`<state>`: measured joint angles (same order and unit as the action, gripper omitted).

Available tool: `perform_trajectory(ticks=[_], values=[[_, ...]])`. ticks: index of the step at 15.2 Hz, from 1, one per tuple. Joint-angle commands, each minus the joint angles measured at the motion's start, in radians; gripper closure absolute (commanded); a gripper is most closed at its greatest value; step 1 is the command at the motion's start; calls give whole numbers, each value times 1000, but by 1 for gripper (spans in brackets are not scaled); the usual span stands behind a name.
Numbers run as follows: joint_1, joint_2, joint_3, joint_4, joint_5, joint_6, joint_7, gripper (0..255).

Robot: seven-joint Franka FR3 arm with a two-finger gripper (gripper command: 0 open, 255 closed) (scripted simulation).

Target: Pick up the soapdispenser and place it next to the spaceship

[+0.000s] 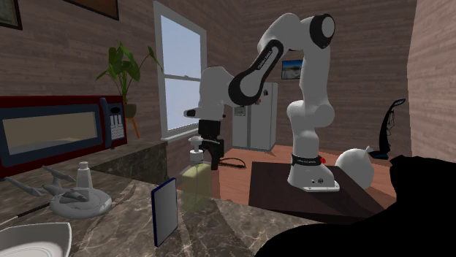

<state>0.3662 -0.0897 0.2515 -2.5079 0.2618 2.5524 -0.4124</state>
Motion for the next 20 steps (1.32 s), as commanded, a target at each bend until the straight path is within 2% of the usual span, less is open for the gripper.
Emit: perform_trajectory(ticks=[1,7,8,17,20], values=[[0,7,0,1,-1,7,0,0],[0,7,0,1,-1,7,0,0],[0,7,0,1,-1,7,0,255],[0,8,0,1,-1,7,0,255],[-1,-25,-2,14,-3,-38,5,255]])
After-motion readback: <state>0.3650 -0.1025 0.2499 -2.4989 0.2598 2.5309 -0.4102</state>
